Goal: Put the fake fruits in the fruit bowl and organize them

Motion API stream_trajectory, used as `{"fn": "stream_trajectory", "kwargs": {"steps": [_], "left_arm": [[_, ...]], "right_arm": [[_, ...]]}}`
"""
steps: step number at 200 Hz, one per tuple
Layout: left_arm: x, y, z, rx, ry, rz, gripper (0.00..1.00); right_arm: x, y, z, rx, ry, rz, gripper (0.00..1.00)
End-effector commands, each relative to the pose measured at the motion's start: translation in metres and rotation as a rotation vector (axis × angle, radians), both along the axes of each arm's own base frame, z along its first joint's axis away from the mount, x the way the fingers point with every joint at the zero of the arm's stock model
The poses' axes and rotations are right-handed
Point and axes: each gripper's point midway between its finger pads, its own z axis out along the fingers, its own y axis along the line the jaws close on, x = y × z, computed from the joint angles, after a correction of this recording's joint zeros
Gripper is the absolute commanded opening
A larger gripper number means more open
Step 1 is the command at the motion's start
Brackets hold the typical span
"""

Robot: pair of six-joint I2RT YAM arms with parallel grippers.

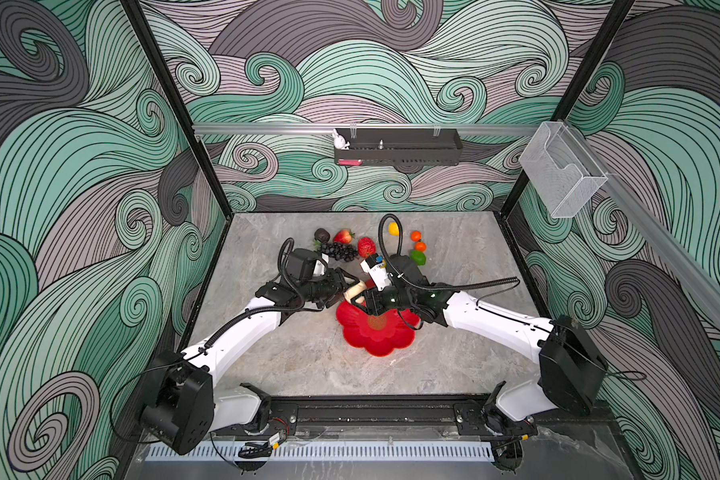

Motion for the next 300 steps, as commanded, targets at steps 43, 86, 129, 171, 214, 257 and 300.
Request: {"fn": "stream_trajectory", "kwargs": {"steps": [43,86,129,171,214,257,300], "left_arm": [[0.005,-0.006,0.002,0.014,-0.011,-0.003,0.53],[0.007,-0.004,-0.001,0.038,-0.007,-0.003,0.52],[0.012,0.009,-0.001,0.167,-0.078,-0.007,0.52],[0.015,0.016,-0.010,0.343,-0.153,-0.029,0.51],[0.010,-0.001,-0.008,0.523,-0.306,-0.026,0.50],[0.014,-0.035,-0.024,0.585,-0.383,-0.050,0.50],[0.024,-0.065,-0.049,0.760,-0.499,-0.092,0.50]], "right_arm": [[-0.003,0.003,0.016,0.034,-0.051,0.000,0.53],[0.000,-0.005,0.017,0.006,-0.067,-0.033,0.63],[-0.008,-0.035,0.014,-0.101,-0.051,-0.086,0.87],[-0.022,-0.108,0.008,-0.257,-0.139,-0.239,0.94],[-0.023,-0.176,0.017,-0.310,-0.238,-0.489,1.00],[-0.028,-0.205,0.037,-0.206,-0.300,-0.632,1.00],[-0.026,-0.214,0.052,-0.183,-0.364,-0.671,1.00]]}}
